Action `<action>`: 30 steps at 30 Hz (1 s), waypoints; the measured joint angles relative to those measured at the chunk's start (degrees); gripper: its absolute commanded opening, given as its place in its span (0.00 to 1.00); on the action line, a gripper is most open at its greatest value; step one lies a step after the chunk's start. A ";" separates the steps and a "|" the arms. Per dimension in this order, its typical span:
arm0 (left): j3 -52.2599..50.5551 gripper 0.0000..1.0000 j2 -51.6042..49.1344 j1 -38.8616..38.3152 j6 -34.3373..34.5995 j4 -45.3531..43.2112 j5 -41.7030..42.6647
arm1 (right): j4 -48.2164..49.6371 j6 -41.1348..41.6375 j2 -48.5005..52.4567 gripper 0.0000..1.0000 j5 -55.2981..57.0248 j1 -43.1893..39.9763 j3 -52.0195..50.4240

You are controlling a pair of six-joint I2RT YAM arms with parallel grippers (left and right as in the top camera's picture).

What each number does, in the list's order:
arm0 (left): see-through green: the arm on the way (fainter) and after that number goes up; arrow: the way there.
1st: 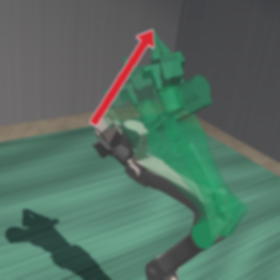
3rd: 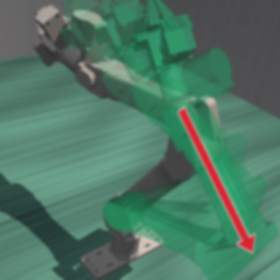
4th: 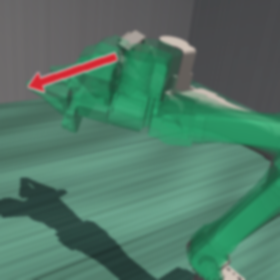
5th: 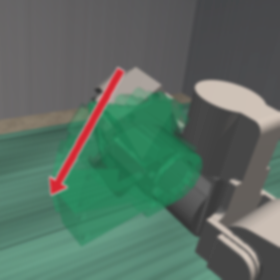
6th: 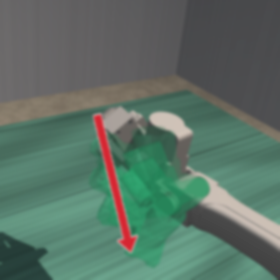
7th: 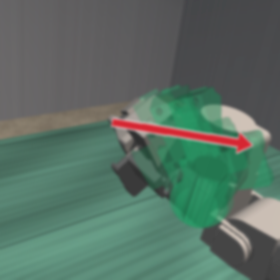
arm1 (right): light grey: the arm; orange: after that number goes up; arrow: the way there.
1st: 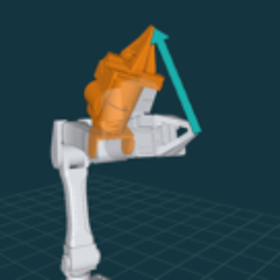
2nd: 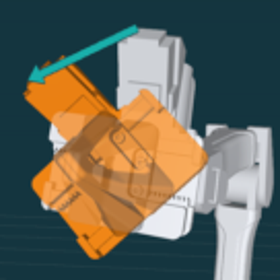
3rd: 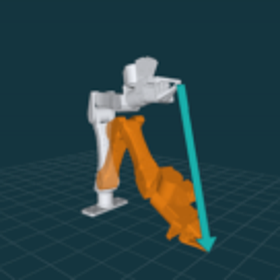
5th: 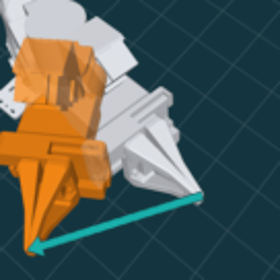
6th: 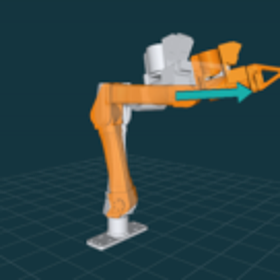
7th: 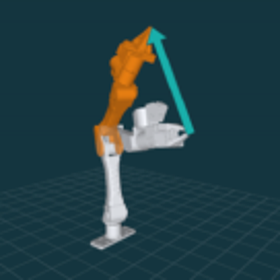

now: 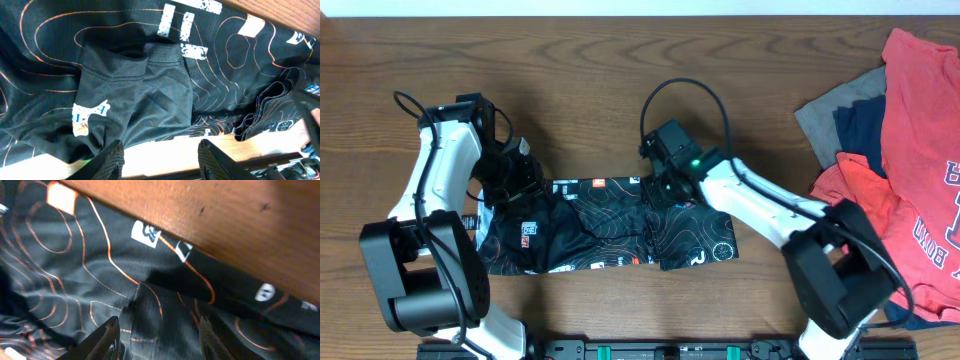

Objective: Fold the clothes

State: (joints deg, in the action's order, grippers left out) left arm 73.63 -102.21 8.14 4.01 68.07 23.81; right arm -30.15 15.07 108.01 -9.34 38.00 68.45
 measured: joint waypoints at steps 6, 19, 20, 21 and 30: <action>0.00 0.50 0.00 0.00 0.00 -0.02 0.00 | 0.39 0.00 1.81 0.43 2.32 1.92 0.00; 0.00 0.50 0.00 0.00 0.00 0.00 0.00 | 2.45 0.66 2.12 0.01 4.31 2.47 0.13; 0.00 0.50 0.00 0.00 0.00 0.00 0.00 | 2.43 0.66 2.12 0.01 4.28 2.47 0.37; 0.00 0.50 0.00 0.00 0.00 0.00 0.00 | 2.32 0.66 2.14 0.01 4.33 2.47 0.83; 0.00 0.50 0.00 0.00 0.00 0.00 0.00 | 3.48 0.61 2.14 0.05 4.48 2.47 5.70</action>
State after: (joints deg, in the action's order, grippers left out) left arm 73.63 -102.21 8.14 4.01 68.07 23.81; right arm -26.68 15.68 110.15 -4.86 40.47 74.15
